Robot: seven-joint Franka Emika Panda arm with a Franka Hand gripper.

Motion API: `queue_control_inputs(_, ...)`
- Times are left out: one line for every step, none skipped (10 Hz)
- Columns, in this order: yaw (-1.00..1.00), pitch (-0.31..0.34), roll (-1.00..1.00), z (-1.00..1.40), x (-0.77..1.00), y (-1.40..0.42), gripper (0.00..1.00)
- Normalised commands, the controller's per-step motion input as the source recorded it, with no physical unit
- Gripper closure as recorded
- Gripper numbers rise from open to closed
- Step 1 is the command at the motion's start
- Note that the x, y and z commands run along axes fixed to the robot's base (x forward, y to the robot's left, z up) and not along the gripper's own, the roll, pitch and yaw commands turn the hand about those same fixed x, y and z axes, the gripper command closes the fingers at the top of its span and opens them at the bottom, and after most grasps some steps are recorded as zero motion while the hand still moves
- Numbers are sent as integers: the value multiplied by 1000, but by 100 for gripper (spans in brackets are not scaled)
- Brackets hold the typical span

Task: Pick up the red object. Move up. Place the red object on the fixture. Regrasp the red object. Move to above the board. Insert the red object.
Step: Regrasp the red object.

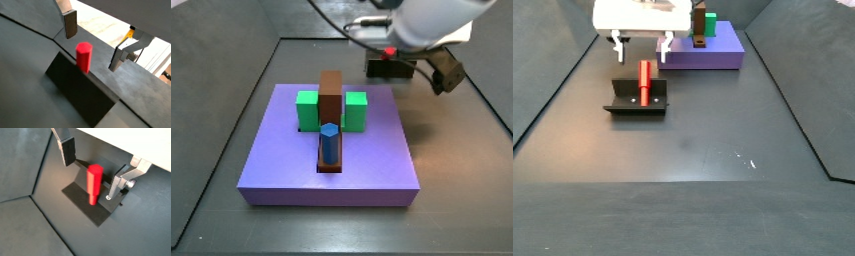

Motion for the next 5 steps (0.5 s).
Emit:
queue_control_inputs(3,-77,0,-380,-54,0,0)
queue_control_inputs(9,-251,-157,-143,-71,0,0)
queue_control_inputs(31,-214,-177,0,-51,0,0)
queue_control_inputs(0,-54,-66,0,-6,0,0)
queue_control_inputs(17,-300,-349,46,0,0,0)
